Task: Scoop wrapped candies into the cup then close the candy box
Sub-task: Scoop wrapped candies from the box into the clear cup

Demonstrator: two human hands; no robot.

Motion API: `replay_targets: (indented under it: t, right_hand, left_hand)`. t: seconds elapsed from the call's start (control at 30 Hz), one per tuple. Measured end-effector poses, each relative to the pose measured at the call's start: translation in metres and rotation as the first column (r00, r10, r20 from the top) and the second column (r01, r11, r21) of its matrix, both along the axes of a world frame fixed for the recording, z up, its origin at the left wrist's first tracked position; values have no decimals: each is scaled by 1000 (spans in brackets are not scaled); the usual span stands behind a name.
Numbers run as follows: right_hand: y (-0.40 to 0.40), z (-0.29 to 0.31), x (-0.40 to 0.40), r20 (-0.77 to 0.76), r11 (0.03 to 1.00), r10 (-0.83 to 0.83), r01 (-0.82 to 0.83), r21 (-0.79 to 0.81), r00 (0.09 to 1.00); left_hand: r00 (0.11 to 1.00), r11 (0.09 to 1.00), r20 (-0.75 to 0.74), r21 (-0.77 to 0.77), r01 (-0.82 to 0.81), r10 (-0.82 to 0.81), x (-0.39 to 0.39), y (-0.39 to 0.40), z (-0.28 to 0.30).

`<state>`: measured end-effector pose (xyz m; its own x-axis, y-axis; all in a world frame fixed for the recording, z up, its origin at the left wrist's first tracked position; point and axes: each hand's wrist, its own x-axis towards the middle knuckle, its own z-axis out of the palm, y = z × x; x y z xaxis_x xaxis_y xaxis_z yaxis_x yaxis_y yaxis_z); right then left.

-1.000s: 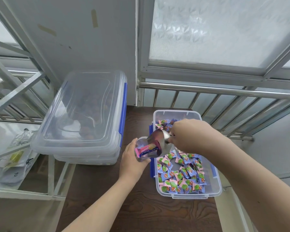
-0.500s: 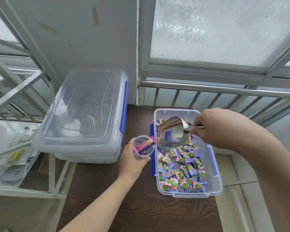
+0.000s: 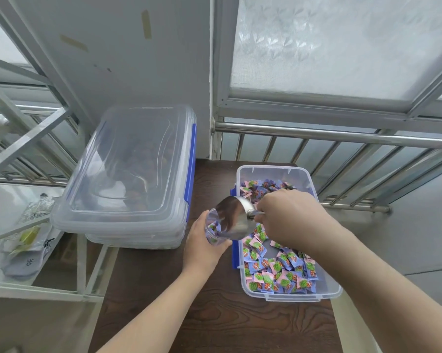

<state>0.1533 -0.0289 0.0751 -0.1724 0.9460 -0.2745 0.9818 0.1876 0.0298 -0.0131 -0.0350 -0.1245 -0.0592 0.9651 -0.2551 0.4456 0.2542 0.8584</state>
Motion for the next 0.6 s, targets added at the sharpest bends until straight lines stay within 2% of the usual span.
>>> replay_targets:
  t: [0.1, 0.2, 0.3, 0.47, 0.5, 0.6]
  right_hand:
    - [0, 7, 12, -28, 999, -35, 36, 24, 999]
    - [-5, 12, 41, -145, 987, -136, 147, 67, 980]
    - [-18, -1, 78, -220, 962, -255, 270, 40, 942]
    - [-58, -55, 125, -147, 891, -454, 447, -75, 879]
    - [-67, -66, 129, -127, 877, -480, 467, -116, 868]
    - [-89, -98, 133, -73, 840, -518, 491, -229, 852]
  left_hand:
    - [1000, 1000, -8, -19, -16, 16, -2, -1, -1]
    - [1000, 999, -18, -35, -23, 22, -2, -2, 1]
    - [999, 995, 2, -93, -45, 45, 0, -6, 1]
    - [969, 924, 20, -307, -228, 246, 14, -31, 6]
    - [970, 908, 23, -356, -219, 243, 19, -38, 7]
    - [989, 903, 106, -427, -47, 102, 36, -58, 7]
